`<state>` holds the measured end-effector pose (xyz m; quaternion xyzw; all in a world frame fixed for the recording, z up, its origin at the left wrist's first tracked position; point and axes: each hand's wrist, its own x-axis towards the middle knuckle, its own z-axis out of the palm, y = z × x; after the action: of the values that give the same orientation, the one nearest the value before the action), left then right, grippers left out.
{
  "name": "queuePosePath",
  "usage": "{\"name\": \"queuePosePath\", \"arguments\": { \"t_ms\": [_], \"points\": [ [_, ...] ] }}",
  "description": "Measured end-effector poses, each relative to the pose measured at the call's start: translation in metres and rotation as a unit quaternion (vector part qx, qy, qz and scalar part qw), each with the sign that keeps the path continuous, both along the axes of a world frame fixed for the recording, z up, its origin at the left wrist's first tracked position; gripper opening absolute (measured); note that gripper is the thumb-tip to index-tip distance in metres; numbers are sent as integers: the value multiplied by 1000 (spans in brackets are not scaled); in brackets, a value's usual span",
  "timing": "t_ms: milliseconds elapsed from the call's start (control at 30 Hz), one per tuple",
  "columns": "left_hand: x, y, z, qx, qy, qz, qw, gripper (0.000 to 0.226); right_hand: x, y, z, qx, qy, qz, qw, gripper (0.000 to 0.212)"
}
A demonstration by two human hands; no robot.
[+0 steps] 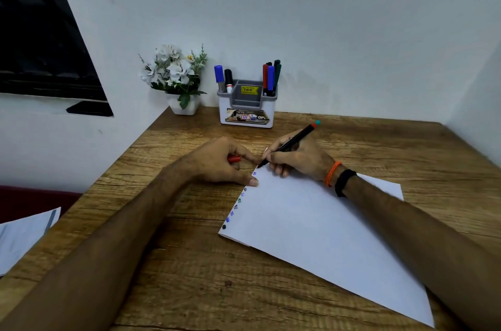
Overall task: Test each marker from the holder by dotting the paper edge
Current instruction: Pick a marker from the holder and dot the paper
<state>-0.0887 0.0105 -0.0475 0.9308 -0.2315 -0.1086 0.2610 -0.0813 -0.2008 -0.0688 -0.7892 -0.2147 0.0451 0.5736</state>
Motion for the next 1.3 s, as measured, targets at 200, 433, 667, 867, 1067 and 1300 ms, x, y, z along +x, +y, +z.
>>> {"name": "queuePosePath", "arguments": {
  "t_ms": [200,433,667,867,1067,1300],
  "points": [
    [0,0,0,6,-2,5,1000,54,1,0,0,-5,-3,-4,1000,11],
    [0,-1,1,16,17,18,1000,55,-1,0,0,-10,-5,-2,1000,10],
    [-5,-3,4,-4,18,15,1000,51,0,-1,0,-25,0,6,1000,10],
    [-8,-4,6,-9,14,15,1000,51,0,-1,-1,-19,-1,-4,1000,10],
    [-7,-4,6,0,11,8,1000,52,0,0,0,-16,-2,-13,1000,9],
    [-6,-3,5,-2,10,6,1000,52,2,0,-3,-19,2,-18,1000,11]
  ]
}}
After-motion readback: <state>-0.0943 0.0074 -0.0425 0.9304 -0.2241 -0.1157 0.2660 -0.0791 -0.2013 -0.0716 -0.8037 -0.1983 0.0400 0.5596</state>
